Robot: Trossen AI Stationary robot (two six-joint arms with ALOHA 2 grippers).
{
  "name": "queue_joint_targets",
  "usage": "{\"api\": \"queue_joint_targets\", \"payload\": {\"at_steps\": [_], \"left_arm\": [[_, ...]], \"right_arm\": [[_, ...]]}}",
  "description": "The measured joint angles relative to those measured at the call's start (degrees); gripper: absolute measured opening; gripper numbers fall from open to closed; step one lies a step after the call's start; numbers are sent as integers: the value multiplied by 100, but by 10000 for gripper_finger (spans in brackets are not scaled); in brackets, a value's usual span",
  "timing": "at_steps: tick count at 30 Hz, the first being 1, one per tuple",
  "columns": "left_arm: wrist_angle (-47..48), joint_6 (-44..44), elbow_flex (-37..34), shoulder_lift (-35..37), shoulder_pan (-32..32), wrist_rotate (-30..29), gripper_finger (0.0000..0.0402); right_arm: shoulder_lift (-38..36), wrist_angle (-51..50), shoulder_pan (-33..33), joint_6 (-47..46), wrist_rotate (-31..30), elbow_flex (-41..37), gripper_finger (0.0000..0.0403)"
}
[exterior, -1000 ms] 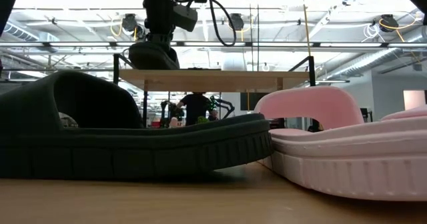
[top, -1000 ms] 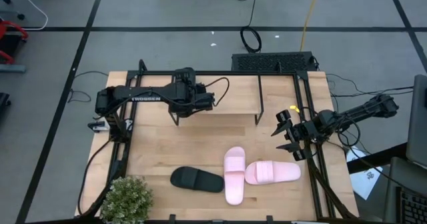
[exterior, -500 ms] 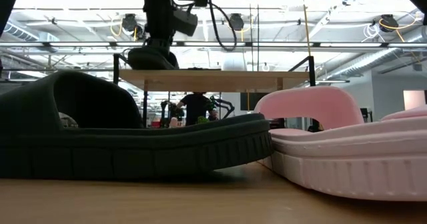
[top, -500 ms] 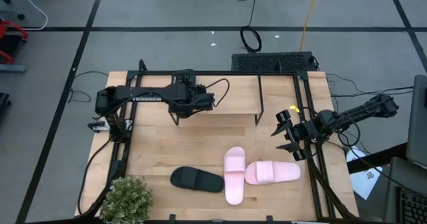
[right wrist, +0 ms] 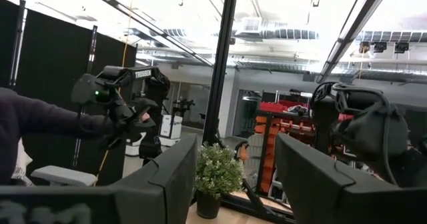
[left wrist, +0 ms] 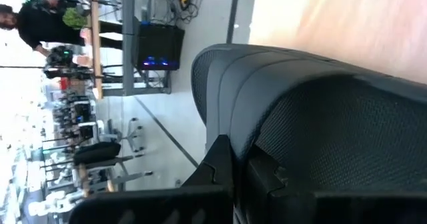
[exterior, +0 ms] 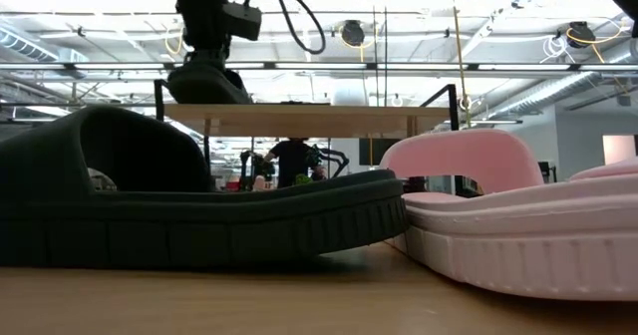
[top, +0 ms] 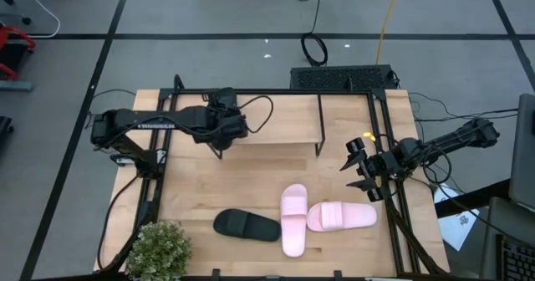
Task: Pick and place slides into the shelf
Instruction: Put the left black slide on the shelf
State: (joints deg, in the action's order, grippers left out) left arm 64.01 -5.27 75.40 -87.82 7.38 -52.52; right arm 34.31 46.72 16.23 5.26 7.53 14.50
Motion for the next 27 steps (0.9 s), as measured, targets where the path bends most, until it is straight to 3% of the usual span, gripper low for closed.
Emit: {"api": "queue_joint_targets", "payload": {"at_steps": [16,27], "left_arm": [[-583,-213,-191,-267,170,259,1],[-732,-173,-191,-270,166,428,29]], "right_arm": [[2,56,0,-1,-18,0,192],[0,59,0,9,-24,0,192]]}}
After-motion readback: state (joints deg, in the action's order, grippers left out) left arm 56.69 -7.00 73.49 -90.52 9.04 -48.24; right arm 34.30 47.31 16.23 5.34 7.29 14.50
